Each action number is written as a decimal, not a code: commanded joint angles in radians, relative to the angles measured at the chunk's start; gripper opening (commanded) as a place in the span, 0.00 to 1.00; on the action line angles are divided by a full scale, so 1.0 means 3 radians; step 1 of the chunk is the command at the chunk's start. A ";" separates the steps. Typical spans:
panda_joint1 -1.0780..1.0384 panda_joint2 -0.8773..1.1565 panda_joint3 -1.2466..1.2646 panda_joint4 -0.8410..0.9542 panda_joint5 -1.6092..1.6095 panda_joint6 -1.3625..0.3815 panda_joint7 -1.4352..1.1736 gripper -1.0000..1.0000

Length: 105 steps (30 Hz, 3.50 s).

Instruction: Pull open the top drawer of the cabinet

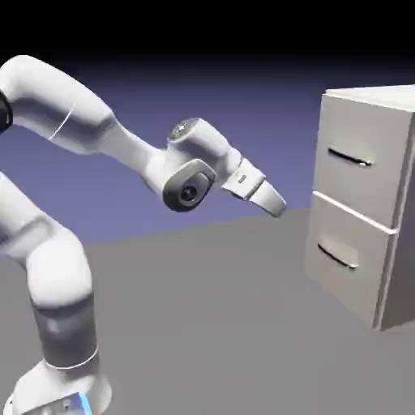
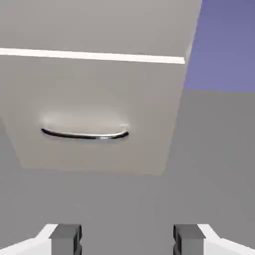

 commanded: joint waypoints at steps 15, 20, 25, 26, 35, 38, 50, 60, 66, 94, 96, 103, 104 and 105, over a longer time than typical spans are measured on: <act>-0.1257 -0.0482 0.1117 0.0642 0.2175 -0.0284 -0.0055 0.50; -0.1676 -0.0642 0.1489 0.0856 0.2900 -0.0379 -0.0074 0.50; -0.2095 -0.0803 0.1862 0.1070 0.3624 -0.0473 -0.0092 0.50; -0.2179 -0.0835 0.1936 0.1113 0.3769 -0.0492 -0.0096 0.50; -0.2933 -0.1124 0.2606 0.1498 0.5074 -0.0663 -0.0129 0.50; -0.3184 -0.1220 0.2830 0.1627 0.5509 -0.0719 -0.0140 0.50; -0.4190 -0.1606 0.3723 0.2140 0.7248 -0.0947 -0.0184 0.50; -0.5028 -0.1927 0.4468 0.2568 0.8698 -0.1136 -0.0221 0.50; -0.5437 -0.2084 0.4832 0.2777 0.9406 -0.1228 -0.0239 0.50; -0.3768 -0.2255 0.4137 0.1083 0.9253 -0.1347 -0.0283 0.00; -0.3527 -0.2306 0.4042 0.0885 0.9209 -0.1310 -0.0270 0.00; -0.2830 -0.2478 0.3787 0.0381 0.9053 -0.1125 -0.0207 1.00; -0.2830 -0.2478 0.3787 0.0381 0.9053 -0.1125 -0.0207 1.00; -0.2709 -0.2509 0.3748 0.0311 0.9020 -0.1072 -0.0193 1.00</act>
